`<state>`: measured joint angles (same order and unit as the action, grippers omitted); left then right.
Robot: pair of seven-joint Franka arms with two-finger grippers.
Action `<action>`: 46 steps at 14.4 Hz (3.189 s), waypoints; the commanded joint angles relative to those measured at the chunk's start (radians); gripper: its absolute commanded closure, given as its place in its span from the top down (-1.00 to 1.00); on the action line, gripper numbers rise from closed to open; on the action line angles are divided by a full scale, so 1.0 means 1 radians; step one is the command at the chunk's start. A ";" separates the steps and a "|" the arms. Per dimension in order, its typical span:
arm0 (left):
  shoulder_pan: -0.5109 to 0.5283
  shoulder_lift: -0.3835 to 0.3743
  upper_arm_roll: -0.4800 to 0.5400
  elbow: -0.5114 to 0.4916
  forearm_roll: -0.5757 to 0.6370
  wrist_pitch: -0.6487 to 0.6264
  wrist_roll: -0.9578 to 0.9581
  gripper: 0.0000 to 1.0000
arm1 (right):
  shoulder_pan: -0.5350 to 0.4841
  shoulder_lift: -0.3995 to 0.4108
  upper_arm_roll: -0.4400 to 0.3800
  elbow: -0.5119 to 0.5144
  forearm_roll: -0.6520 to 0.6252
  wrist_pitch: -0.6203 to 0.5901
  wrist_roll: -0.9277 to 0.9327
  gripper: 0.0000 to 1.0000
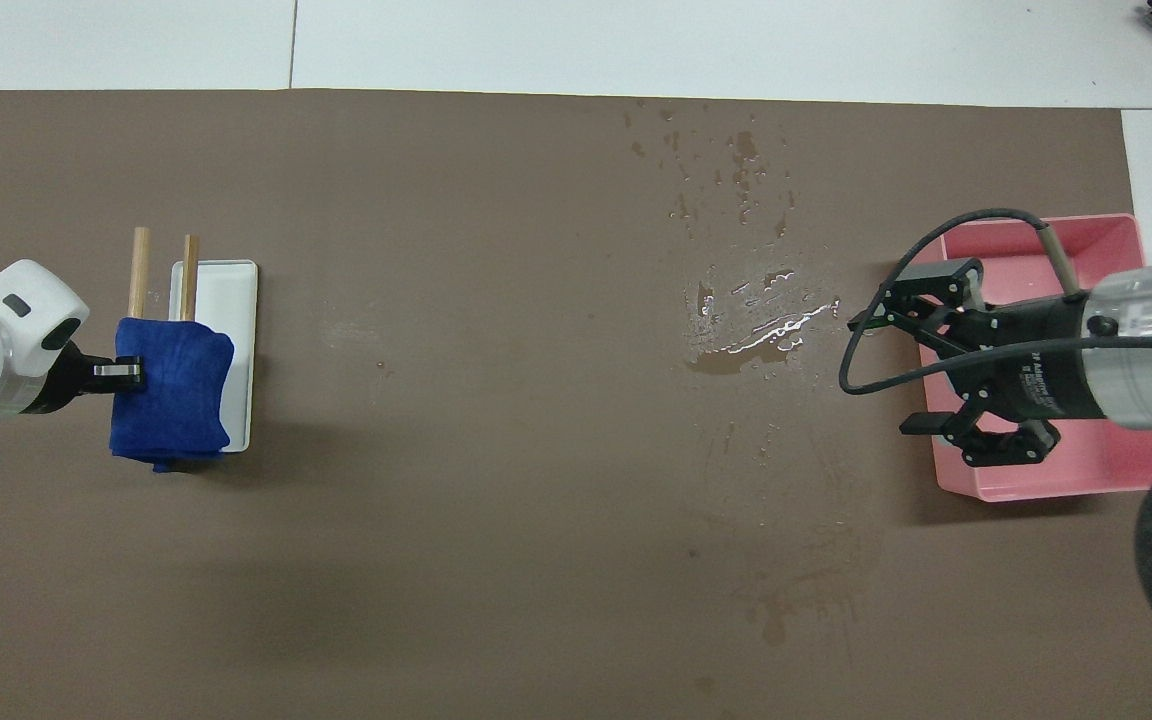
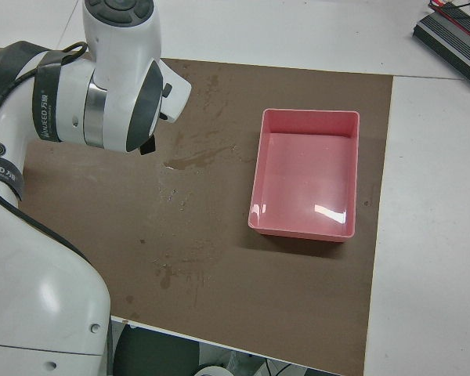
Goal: Wipe water with towel using both arms
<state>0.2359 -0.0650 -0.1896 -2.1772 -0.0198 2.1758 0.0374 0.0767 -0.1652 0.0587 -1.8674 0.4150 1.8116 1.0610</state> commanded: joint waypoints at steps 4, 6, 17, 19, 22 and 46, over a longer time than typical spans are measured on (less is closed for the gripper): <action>-0.006 -0.007 0.013 -0.004 0.011 0.016 -0.016 -1.00 | 0.014 0.001 -0.002 -0.065 0.099 0.201 0.086 1.00; -0.006 -0.002 0.015 0.016 0.011 0.004 -0.017 -1.00 | 0.018 0.009 -0.002 -0.052 0.103 0.192 0.089 1.00; -0.006 0.005 0.015 0.086 -0.028 -0.087 -0.016 -1.00 | 0.100 0.001 -0.002 -0.084 0.110 0.195 0.137 1.00; -0.006 0.002 0.015 0.076 -0.028 -0.073 -0.013 -1.00 | 0.115 0.003 0.000 -0.091 0.110 0.195 0.139 1.00; -0.006 0.002 0.015 0.069 -0.026 -0.054 -0.008 -0.42 | 0.120 0.006 0.000 -0.107 0.110 0.231 0.140 1.00; -0.004 0.001 0.013 0.100 -0.070 -0.106 -0.031 -1.00 | 0.140 0.013 0.000 -0.127 0.111 0.273 0.145 1.00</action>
<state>0.2361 -0.0563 -0.1828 -2.1197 -0.0477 2.1242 0.0249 0.2135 -0.1466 0.0588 -1.9802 0.4987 2.0606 1.1896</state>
